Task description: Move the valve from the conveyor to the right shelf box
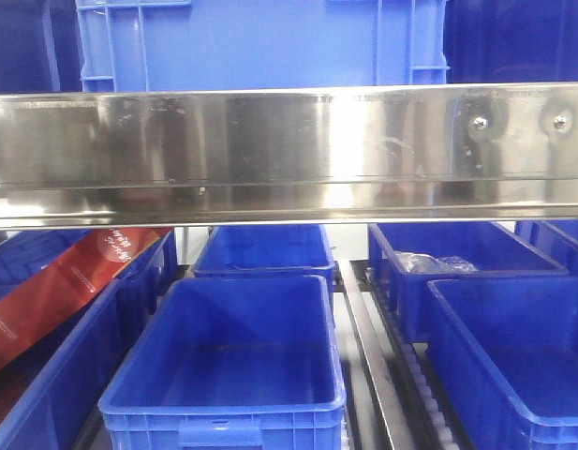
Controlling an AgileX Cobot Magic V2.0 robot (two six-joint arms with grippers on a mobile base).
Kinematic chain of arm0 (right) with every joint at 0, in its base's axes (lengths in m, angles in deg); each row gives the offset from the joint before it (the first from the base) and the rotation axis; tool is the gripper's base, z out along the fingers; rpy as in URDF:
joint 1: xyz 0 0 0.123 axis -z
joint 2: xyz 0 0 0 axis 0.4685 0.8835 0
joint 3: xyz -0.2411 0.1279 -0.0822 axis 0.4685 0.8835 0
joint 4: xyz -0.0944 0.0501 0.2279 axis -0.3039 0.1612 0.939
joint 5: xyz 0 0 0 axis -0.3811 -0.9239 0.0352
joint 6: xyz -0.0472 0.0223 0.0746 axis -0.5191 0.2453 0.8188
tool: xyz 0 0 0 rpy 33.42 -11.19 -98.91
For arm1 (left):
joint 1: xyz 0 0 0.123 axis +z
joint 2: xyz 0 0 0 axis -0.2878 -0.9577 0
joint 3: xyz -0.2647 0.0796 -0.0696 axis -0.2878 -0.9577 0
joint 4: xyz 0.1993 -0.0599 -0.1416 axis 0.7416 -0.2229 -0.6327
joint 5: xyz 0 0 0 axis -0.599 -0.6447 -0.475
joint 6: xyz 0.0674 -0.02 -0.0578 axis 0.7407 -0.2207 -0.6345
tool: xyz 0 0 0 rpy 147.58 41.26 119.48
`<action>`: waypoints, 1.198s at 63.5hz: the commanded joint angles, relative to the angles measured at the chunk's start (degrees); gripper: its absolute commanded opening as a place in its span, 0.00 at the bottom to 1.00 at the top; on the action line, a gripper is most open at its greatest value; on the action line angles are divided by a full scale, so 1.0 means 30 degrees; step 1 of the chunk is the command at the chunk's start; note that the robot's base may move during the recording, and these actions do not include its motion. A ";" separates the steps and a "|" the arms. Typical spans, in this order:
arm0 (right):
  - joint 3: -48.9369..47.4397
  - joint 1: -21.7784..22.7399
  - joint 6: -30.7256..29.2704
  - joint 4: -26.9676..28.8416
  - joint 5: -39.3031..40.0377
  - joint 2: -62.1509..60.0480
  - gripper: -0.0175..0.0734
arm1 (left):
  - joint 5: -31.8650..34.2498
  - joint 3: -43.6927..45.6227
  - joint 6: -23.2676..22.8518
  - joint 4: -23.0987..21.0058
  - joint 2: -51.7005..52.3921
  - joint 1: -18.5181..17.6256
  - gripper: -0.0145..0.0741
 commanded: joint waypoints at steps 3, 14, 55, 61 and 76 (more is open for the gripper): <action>0.0017 0.0119 -0.0027 -0.0096 0.0470 -0.0109 0.02 | 0.1514 -0.1811 -0.0156 -0.0555 0.0805 0.0075 0.04; 0.0017 0.0119 -0.0027 -0.0096 0.0531 -0.0112 0.02 | 0.1514 -0.1811 -0.0156 -0.0555 0.0805 0.0075 0.04; 0.0017 0.0119 -0.0027 -0.0096 0.0564 -0.0112 0.01 | 0.1605 -0.1811 -0.0156 -0.0555 0.0805 0.0075 0.04; 0.0017 0.0119 -0.0027 -0.0096 0.0564 -0.0112 0.01 | 0.1605 -0.1811 -0.0156 -0.0555 0.0805 0.0075 0.04; 0.0047 0.0456 -0.0027 -0.0300 0.0061 -0.0581 0.01 | 0.1605 -0.1811 -0.0156 -0.0555 0.0805 0.0075 0.04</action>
